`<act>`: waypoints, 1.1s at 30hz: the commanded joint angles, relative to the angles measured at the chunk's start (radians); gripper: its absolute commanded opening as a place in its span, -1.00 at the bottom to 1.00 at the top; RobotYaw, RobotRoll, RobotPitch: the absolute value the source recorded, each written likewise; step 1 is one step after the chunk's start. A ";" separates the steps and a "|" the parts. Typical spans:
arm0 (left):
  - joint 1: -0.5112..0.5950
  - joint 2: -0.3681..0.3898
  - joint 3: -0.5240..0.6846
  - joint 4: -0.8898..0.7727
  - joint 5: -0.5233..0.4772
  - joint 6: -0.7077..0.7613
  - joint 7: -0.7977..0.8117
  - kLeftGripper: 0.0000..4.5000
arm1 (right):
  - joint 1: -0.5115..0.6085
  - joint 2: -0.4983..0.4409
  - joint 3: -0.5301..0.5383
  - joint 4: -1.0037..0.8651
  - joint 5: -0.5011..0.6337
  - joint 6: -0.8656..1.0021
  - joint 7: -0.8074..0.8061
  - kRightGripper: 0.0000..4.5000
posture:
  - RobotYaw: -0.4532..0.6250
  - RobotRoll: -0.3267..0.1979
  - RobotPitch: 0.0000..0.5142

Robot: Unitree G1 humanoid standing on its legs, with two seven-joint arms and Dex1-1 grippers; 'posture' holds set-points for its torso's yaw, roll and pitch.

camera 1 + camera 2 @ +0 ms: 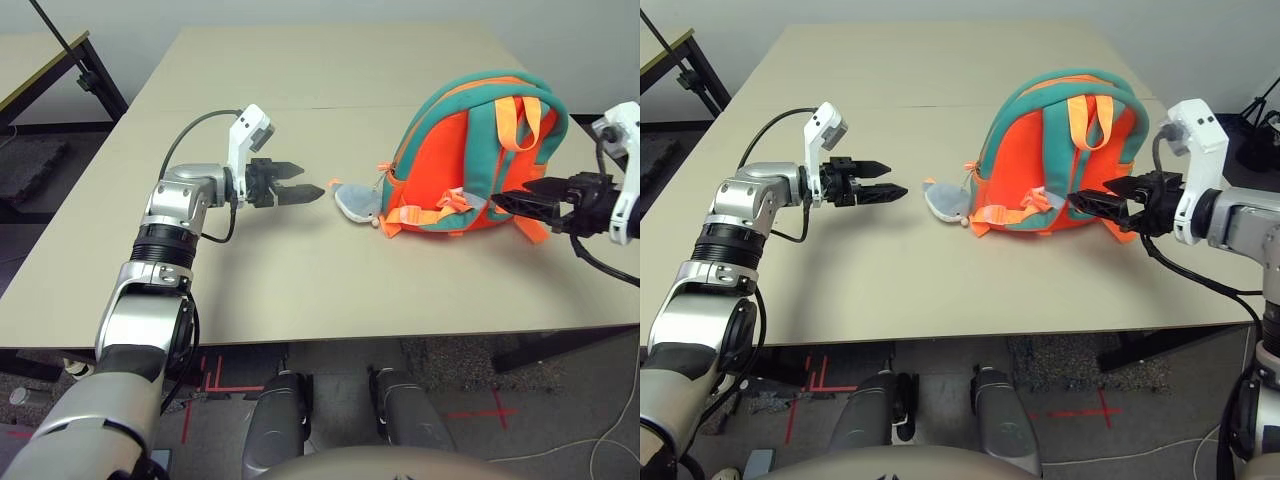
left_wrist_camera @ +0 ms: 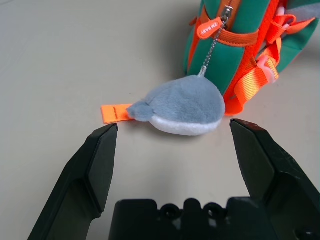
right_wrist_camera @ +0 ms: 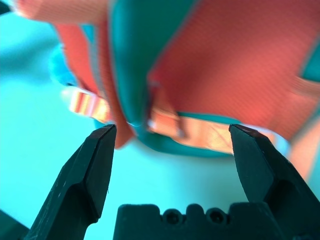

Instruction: Put the pencil case into the backpack and zip it.

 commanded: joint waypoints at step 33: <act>0.334 -0.050 0.382 -0.077 -0.077 -0.428 0.707 1.00 | 0.000 0.319 -0.106 0.565 -0.260 -1.057 -0.252 0.99 | -0.42 0.25 -0.55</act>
